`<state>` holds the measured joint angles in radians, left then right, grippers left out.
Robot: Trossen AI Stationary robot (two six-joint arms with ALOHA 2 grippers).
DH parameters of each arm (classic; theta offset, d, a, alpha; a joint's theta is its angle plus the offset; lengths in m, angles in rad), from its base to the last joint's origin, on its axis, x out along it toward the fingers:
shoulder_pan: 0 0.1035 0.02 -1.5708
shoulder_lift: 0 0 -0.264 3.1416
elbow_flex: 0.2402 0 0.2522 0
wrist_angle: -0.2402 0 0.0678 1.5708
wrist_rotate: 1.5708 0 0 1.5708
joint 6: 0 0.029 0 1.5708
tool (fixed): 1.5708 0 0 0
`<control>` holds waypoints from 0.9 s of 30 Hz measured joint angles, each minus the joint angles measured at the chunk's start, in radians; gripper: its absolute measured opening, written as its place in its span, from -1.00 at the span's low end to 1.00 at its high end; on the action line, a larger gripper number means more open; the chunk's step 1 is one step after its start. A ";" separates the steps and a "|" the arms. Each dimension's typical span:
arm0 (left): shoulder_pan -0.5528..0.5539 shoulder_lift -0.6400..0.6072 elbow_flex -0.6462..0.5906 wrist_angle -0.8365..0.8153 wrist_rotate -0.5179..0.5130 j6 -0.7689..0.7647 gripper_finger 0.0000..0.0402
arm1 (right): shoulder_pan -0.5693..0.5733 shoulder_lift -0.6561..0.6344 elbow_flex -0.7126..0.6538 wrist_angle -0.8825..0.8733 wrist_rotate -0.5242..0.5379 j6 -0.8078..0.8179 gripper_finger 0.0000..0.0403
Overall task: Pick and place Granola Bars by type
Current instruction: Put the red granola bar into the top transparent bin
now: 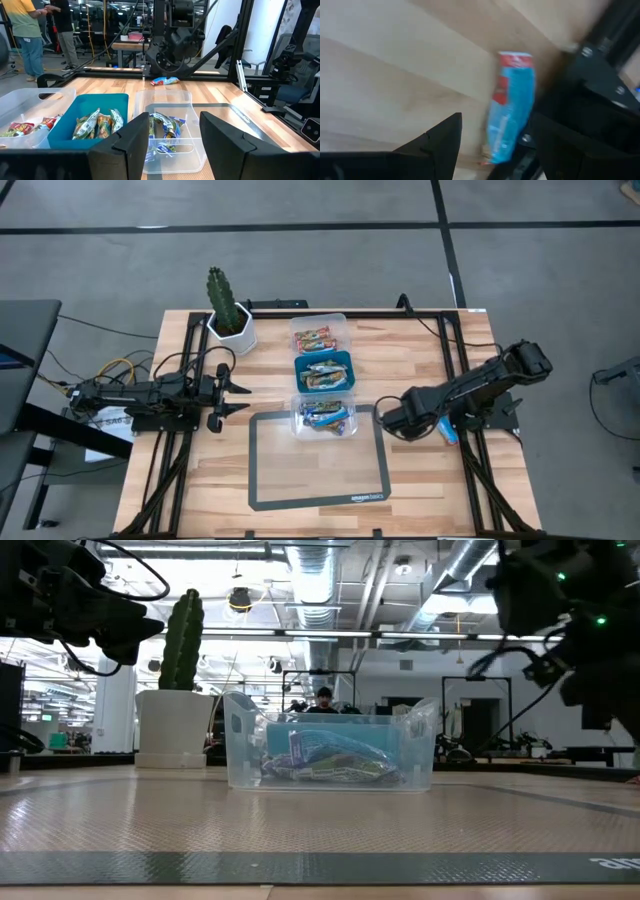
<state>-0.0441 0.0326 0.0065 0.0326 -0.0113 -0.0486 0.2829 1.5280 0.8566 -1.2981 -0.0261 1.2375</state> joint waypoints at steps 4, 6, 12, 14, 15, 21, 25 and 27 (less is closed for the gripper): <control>0.000 0.000 0.000 0.000 0.000 0.000 -0.16 | 0.022 0.000 -0.023 -0.042 -0.004 0.052 0.12; 0.000 0.000 0.000 0.000 0.000 0.000 -0.16 | 0.029 0.000 -0.035 -0.033 -0.014 0.062 0.12; 0.000 0.000 0.000 0.000 0.000 0.000 -0.16 | 0.030 0.000 -0.096 0.010 -0.072 0.073 0.12; 0.000 0.000 0.000 0.000 0.000 0.000 -0.16 | 0.030 0.000 -0.118 0.034 -0.085 0.073 0.12; 0.000 0.000 0.000 0.000 0.000 0.000 -0.16 | 0.030 0.000 -0.127 0.047 -0.085 0.073 0.12; 0.000 0.000 0.000 0.000 0.000 0.000 -0.16 | 0.015 0.010 -0.150 0.074 -0.081 0.090 0.12; 0.000 0.000 0.000 0.000 0.000 0.000 -0.16 | 0.001 0.013 -0.150 0.076 -0.081 0.098 0.12; 0.000 0.000 0.000 0.000 0.000 0.000 -0.16 | -0.005 0.014 -0.150 0.088 -0.083 0.129 0.12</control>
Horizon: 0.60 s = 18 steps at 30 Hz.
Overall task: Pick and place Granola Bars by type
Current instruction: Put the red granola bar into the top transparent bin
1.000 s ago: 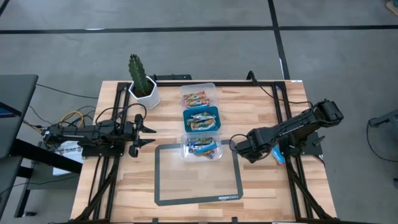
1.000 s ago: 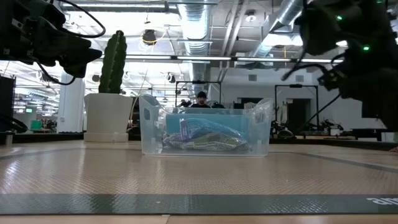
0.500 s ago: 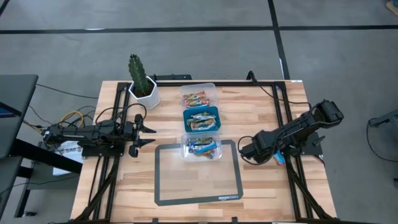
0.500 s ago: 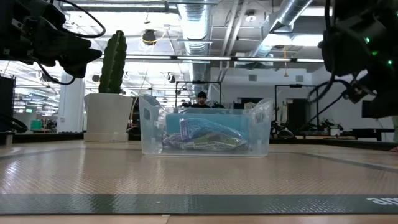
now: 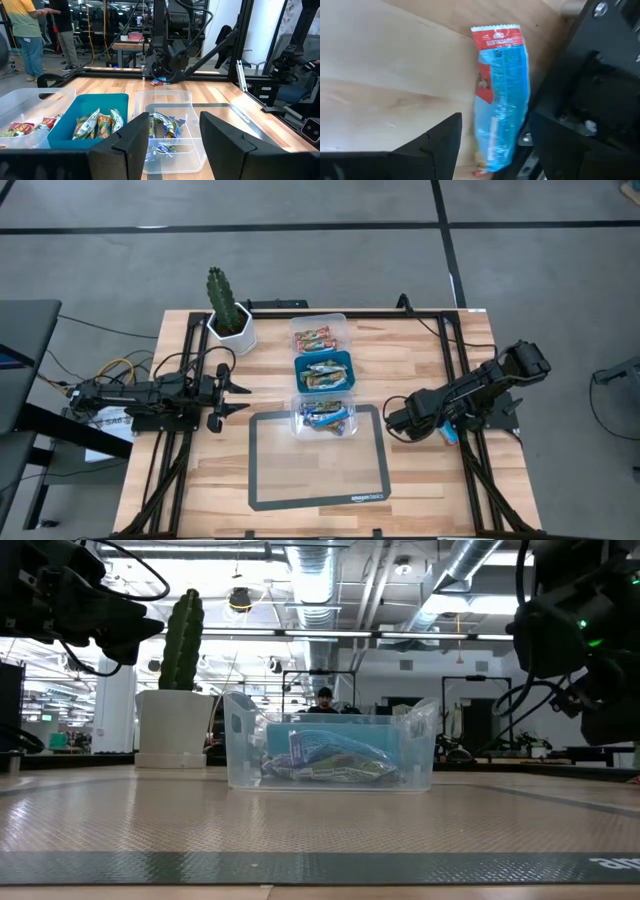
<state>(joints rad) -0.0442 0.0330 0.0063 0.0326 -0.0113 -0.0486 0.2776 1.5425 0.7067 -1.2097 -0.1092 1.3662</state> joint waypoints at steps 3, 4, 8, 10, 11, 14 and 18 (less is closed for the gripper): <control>0.000 0.000 0.000 0.000 0.000 0.000 -0.16 | -0.011 0.000 -0.010 0.034 -0.014 0.049 0.12; 0.000 0.000 0.000 0.000 0.000 0.000 -0.16 | -0.014 0.000 -0.010 0.033 -0.016 0.063 0.11; 0.000 0.000 0.000 0.000 0.000 0.000 -0.16 | -0.020 0.000 -0.010 0.029 -0.020 0.134 0.05; 0.000 0.000 0.000 0.000 0.000 0.000 -0.16 | -0.019 0.000 -0.010 0.026 -0.019 0.156 0.00; 0.000 0.000 0.000 0.000 0.000 0.000 -0.16 | -0.019 0.000 -0.010 0.026 -0.016 0.167 -0.03; 0.000 0.000 0.000 0.000 0.000 0.000 -0.16 | -0.020 0.013 -0.010 0.026 0.003 0.204 -0.12; 0.000 0.000 0.000 0.000 0.000 0.000 -0.16 | -0.045 0.081 -0.010 0.032 -0.002 0.204 -0.21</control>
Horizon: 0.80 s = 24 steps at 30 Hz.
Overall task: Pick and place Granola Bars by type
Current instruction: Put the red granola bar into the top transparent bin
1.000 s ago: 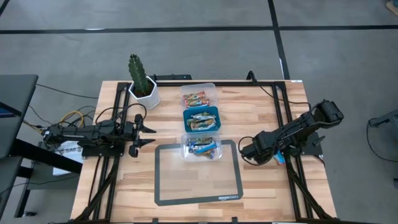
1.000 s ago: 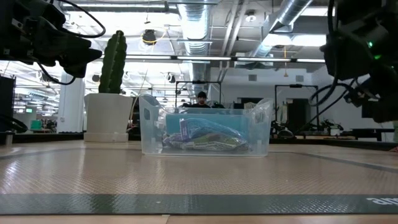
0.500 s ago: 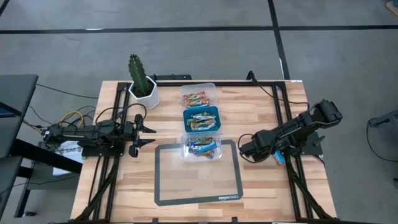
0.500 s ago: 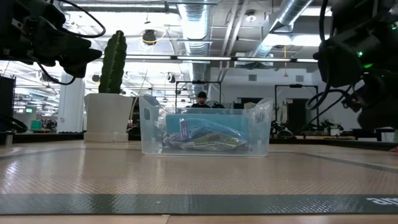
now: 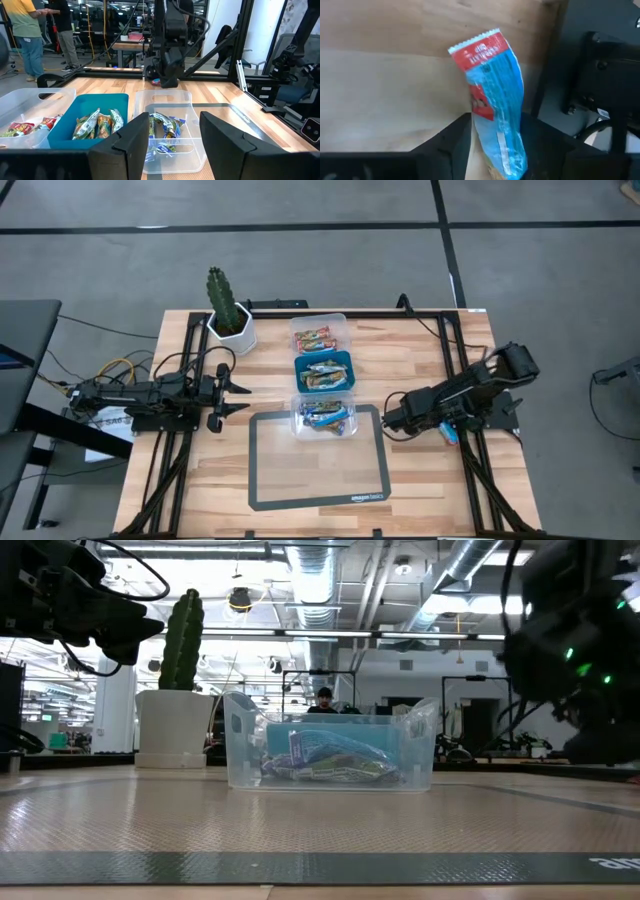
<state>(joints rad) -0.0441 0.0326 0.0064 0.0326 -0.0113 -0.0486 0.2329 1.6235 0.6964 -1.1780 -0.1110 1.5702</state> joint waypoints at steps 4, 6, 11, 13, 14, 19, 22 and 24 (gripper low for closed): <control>0.000 0.000 0.000 0.000 0.000 0.000 -0.16 | -0.040 0.086 0.006 0.031 -0.029 -0.070 -0.27; 0.000 0.000 0.000 0.000 0.000 0.000 -0.16 | -0.058 0.114 0.014 0.040 -0.040 -0.083 -0.29; 0.000 0.000 0.000 0.000 0.000 0.000 -0.16 | -0.075 0.149 0.078 0.013 -0.024 -0.097 -0.37; 0.000 0.000 0.000 0.000 0.000 0.000 -0.16 | -0.082 0.143 0.105 0.036 -0.020 -0.111 -0.41; 0.000 0.000 0.000 0.000 0.000 0.000 -0.16 | -0.085 0.143 0.114 0.042 -0.020 -0.112 -0.42; 0.000 0.000 0.000 0.000 0.000 0.000 -0.16 | -0.084 0.143 0.168 0.079 0.002 -0.154 -0.47; 0.000 0.000 0.000 0.000 0.000 0.000 -0.16 | -0.084 0.143 0.196 0.099 0.031 -0.167 -0.47; 0.000 0.000 0.000 0.000 0.000 0.000 -0.16 | -0.084 0.143 0.212 0.113 0.048 -0.188 -0.47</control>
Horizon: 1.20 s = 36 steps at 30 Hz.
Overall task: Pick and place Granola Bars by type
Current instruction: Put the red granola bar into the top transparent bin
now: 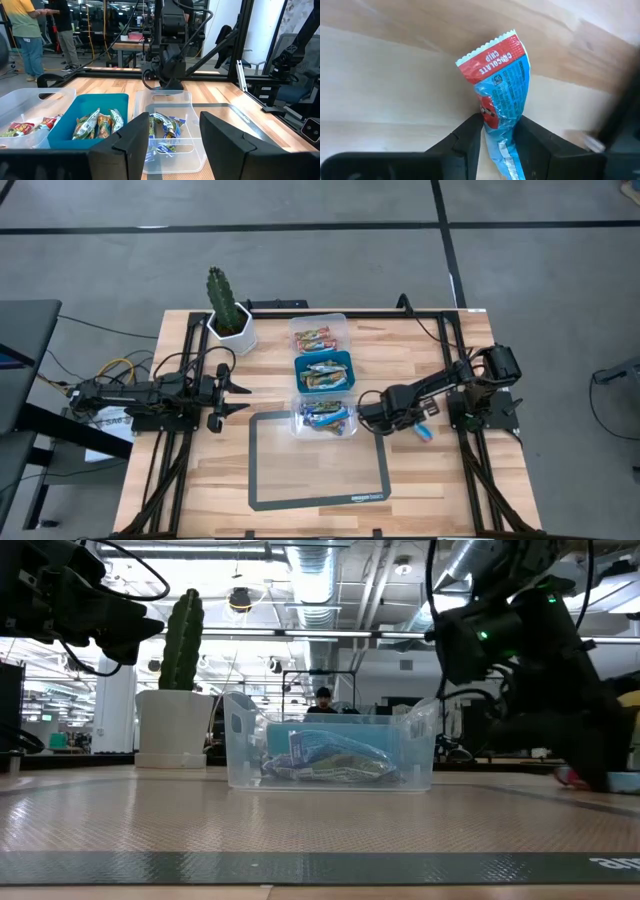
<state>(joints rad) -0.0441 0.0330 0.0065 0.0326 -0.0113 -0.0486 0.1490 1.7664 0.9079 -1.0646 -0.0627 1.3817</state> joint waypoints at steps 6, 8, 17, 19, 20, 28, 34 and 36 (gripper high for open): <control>0.000 0.000 0.000 0.000 0.000 0.000 -0.16 | 0.000 0.000 0.030 0.046 0.030 -0.030 -0.48; 0.000 0.000 0.000 0.000 0.000 0.000 -0.16 | 0.006 0.000 0.039 0.057 0.051 -0.032 -0.51; 0.000 0.000 0.000 0.000 0.000 0.000 -0.16 | 0.025 -0.010 0.044 0.067 0.106 -0.048 -0.86; 0.000 0.000 0.000 0.000 0.000 0.000 -0.16 | 0.031 -0.023 0.043 0.073 0.131 -0.048 -0.91; 0.000 0.000 0.000 0.000 0.000 0.000 -0.16 | 0.034 -0.031 0.043 0.071 0.140 -0.048 -0.92; 0.000 0.000 0.000 0.000 0.000 0.000 -0.16 | 0.053 -0.133 0.041 0.044 0.219 -0.036 -0.88; 0.000 0.000 0.000 0.000 0.000 0.000 -0.16 | 0.050 -0.213 0.041 0.041 0.370 -0.038 -0.92; 0.000 0.000 0.000 0.000 0.000 0.000 -0.16 | 0.042 -0.240 0.041 0.046 0.430 -0.047 -0.93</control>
<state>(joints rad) -0.0444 0.0326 0.0065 0.0326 -0.0112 -0.0486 0.1905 1.5269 0.9489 -1.0187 0.3674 1.3346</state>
